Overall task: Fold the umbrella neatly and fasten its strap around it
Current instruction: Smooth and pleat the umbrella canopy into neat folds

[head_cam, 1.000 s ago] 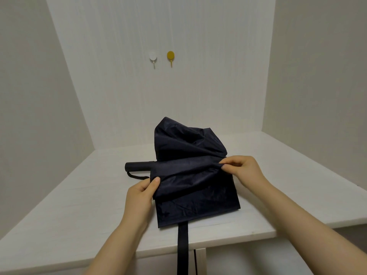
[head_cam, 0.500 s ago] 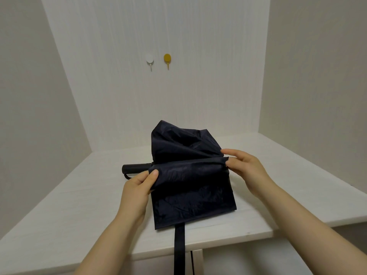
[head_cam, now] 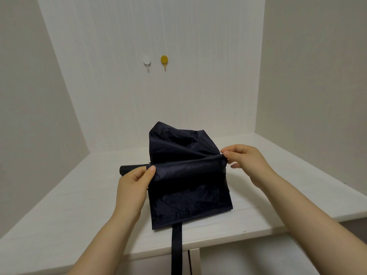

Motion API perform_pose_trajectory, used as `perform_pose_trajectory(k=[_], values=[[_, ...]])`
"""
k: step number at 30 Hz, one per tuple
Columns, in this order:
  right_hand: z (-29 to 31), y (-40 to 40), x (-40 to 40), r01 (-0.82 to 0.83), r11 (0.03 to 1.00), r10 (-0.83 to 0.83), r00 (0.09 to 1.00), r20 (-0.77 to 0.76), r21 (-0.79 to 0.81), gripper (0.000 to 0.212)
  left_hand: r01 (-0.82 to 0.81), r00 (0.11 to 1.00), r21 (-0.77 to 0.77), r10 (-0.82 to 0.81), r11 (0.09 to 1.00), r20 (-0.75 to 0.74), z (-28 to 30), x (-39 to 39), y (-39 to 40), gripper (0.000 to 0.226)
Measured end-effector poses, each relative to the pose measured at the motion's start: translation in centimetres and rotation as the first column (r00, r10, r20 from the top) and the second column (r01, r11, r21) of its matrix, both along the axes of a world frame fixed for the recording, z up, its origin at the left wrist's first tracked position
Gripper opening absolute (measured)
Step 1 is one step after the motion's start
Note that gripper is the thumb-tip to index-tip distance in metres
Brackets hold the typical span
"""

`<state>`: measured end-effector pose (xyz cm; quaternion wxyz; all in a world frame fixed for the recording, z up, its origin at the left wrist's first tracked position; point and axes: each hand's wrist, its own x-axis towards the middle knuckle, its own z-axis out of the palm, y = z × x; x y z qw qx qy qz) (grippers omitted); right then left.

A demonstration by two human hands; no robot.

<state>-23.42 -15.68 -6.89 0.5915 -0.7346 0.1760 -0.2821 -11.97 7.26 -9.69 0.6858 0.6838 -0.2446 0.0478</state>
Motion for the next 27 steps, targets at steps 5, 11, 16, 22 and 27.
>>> perform_pose_trajectory(k=[5, 11, 16, 22, 27], values=[[-0.5, 0.4, -0.6, 0.006, 0.993, 0.002, 0.998, -0.067, 0.116, 0.019, 0.009, 0.999, -0.042, -0.011, 0.999, -0.047, -0.3, 0.1, 0.1, 0.031], [-2.5, 0.9, -1.7, 0.030, 0.981, -0.004, 0.991, -0.134, 0.194, 0.025, 0.057, 0.990, 0.033, -0.053, 0.998, -0.131, -1.4, 0.0, 1.8, 0.026], [-3.7, 1.2, -2.0, 0.055, 0.936, 0.008, 0.984, -0.176, 0.348, 0.021, 0.130, 0.972, 0.158, -0.095, 0.979, -0.216, -1.7, -0.4, 2.6, 0.046], [-4.2, 1.0, -1.5, 0.053, 0.879, 0.097, 0.953, -0.286, 0.473, 0.010, 0.105, 0.957, 0.223, -0.037, 0.969, -0.287, -1.6, 0.2, 1.9, 0.029], [-3.9, 1.0, -1.2, 0.024, 0.894, 0.171, 0.905, -0.390, 0.448, 0.031, 0.107, 0.942, 0.214, -0.030, 0.971, -0.333, -1.7, 0.0, 1.5, 0.033]])
